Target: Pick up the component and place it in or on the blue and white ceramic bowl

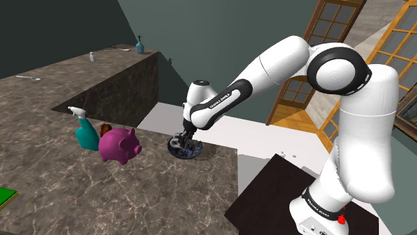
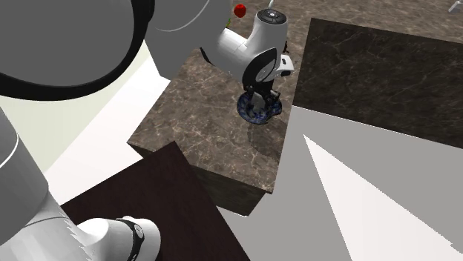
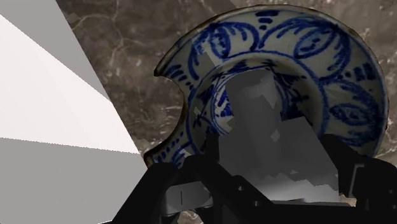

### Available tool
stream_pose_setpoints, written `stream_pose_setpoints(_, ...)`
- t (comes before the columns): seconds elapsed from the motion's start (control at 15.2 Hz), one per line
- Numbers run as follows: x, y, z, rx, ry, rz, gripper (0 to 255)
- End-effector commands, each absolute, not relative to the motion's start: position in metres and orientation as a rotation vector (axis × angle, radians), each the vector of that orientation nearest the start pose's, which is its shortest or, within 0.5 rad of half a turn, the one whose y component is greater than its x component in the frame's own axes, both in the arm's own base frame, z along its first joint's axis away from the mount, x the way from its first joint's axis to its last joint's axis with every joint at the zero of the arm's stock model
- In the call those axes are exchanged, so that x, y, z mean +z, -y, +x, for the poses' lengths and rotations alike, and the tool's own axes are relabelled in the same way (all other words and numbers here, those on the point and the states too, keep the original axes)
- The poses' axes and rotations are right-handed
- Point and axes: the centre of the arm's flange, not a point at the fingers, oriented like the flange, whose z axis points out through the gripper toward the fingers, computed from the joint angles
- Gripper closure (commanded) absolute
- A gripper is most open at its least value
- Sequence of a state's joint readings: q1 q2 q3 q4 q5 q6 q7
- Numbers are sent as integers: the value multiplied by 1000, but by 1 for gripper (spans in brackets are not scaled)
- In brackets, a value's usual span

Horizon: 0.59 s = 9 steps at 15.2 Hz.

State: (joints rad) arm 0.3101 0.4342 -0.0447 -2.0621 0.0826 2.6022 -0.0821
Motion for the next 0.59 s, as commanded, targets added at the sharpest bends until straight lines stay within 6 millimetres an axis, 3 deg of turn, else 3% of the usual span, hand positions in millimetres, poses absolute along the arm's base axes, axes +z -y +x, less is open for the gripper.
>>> stream_pose_setpoints(0.0,231,-157,583,-162,439,-3069,255)
stream_pose_setpoints(0.07,231,-157,583,-162,439,-3069,255)
stream_pose_setpoints(0.13,231,-157,583,-162,439,-3069,0)
stream_pose_setpoints(0.46,231,-157,583,-162,439,-3069,0)
stream_pose_setpoints(0.53,244,-157,581,-162,439,-3069,0)
